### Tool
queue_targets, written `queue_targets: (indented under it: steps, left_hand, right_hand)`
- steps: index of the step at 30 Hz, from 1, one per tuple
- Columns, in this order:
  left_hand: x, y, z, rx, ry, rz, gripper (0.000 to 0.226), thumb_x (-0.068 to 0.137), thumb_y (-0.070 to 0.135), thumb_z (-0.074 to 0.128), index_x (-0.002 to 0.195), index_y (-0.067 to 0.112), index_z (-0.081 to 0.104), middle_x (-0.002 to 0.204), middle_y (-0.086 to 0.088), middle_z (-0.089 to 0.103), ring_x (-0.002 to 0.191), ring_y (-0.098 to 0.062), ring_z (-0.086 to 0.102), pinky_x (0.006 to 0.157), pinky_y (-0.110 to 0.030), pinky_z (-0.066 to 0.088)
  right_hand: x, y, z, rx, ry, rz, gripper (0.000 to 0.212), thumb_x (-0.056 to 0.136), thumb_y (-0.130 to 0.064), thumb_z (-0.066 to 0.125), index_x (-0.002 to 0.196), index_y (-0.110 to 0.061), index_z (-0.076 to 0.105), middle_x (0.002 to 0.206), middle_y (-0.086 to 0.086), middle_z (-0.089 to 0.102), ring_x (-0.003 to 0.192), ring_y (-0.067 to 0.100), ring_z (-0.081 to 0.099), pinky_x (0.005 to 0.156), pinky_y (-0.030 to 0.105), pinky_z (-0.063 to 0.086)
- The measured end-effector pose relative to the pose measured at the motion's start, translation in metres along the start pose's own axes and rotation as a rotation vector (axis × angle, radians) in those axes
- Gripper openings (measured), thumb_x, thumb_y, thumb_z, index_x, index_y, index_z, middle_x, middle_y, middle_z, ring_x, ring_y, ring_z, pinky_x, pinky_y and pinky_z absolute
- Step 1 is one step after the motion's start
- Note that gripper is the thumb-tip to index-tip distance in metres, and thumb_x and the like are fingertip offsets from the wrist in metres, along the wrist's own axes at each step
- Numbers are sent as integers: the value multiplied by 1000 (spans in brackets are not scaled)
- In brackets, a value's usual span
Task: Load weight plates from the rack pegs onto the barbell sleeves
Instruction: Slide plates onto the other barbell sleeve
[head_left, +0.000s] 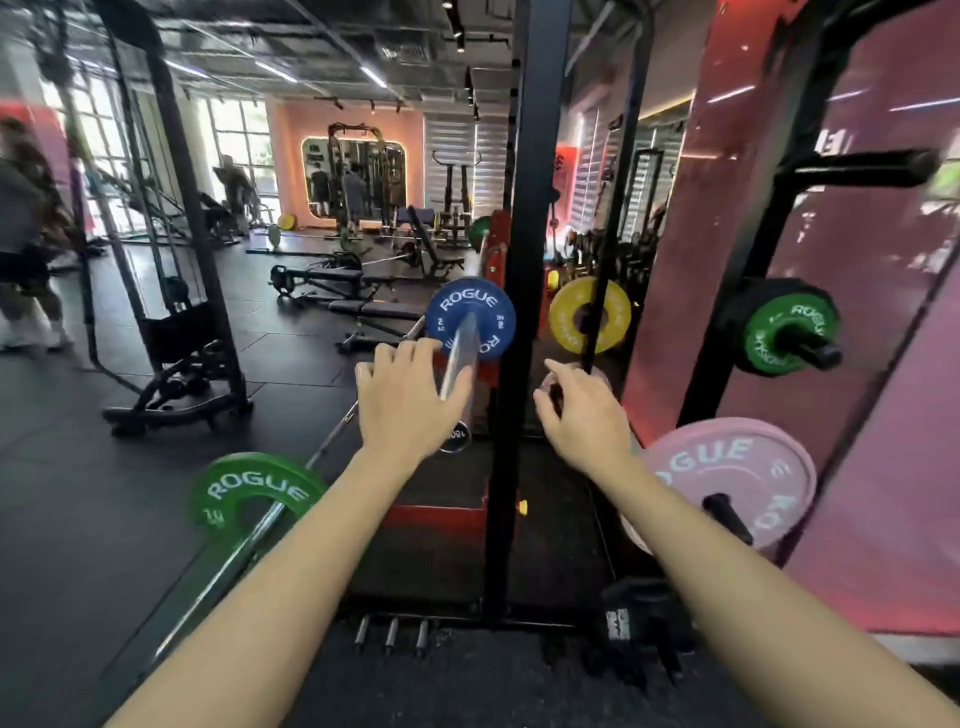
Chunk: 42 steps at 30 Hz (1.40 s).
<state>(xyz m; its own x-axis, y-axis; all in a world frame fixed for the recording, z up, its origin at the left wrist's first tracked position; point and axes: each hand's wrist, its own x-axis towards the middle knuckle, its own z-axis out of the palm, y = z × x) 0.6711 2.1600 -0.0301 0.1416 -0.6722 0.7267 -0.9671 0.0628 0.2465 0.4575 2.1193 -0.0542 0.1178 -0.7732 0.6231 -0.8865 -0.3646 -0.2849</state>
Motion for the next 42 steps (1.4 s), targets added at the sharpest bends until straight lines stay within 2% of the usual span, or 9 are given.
queue_targets:
  steps: [4, 10, 16, 19, 24, 31, 38, 42]
  left_hand:
    - [-28, 70, 1, -15, -32, 101, 53, 88, 60, 47, 122, 20, 59, 117, -3, 63, 108, -30, 50, 87, -46, 37]
    - [-64, 197, 28, -110, -152, 258, 57, 88, 63, 46, 124, 20, 58, 119, -4, 62, 108, -32, 51, 85, -45, 37]
    - [-56, 303, 76, -209, -169, 397, 53, 85, 60, 53, 120, 21, 60, 115, -4, 63, 105, -31, 53, 85, -46, 40]
    - [-39, 338, 113, -238, -198, 401, 54, 86, 60, 53, 123, 21, 59, 119, -3, 61, 110, -31, 52, 88, -47, 39]
    - [0, 380, 177, -309, -199, 311, 56, 87, 59, 54, 124, 17, 59, 119, -7, 62, 111, -34, 52, 90, -50, 40]
    - [31, 415, 248, -316, -269, 235, 57, 91, 59, 48, 126, 14, 55, 125, -9, 60, 115, -34, 50, 92, -51, 40]
    - [60, 439, 314, -273, -232, 151, 49, 92, 56, 46, 119, 16, 56, 118, -6, 62, 111, -32, 51, 90, -50, 38]
    - [82, 461, 350, -239, -205, 94, 51, 92, 54, 50, 123, 13, 55, 120, -7, 62, 110, -33, 52, 88, -50, 39]
  right_hand:
    - [-45, 46, -58, -104, 26, 34, 49, 93, -38, 52, 136, -15, 49, 125, 9, 60, 114, 34, 48, 89, 44, 46]
    - [-100, 129, -150, -253, 102, 219, 54, 92, -42, 50, 138, -15, 48, 126, 9, 58, 113, 34, 48, 88, 42, 40]
    - [-117, 213, -200, -315, 163, 347, 55, 92, -44, 52, 138, -14, 48, 128, 9, 57, 112, 34, 49, 89, 41, 42]
    - [-109, 256, -206, -319, 168, 408, 55, 93, -47, 49, 139, -17, 46, 128, 8, 57, 114, 31, 49, 88, 39, 43]
    - [-68, 326, -206, -340, 163, 426, 53, 95, -48, 47, 139, -18, 45, 128, 5, 57, 116, 28, 49, 84, 38, 45]
    - [-27, 402, -179, -294, 151, 432, 50, 96, -45, 46, 138, -16, 46, 127, 7, 58, 114, 30, 51, 84, 40, 46]
    - [34, 489, -145, -123, 139, 406, 46, 96, -40, 49, 133, -12, 50, 124, 10, 60, 113, 30, 54, 88, 39, 45]
    - [83, 538, -130, -38, 112, 340, 44, 96, -39, 50, 131, -13, 51, 123, 10, 60, 113, 31, 54, 89, 40, 46]
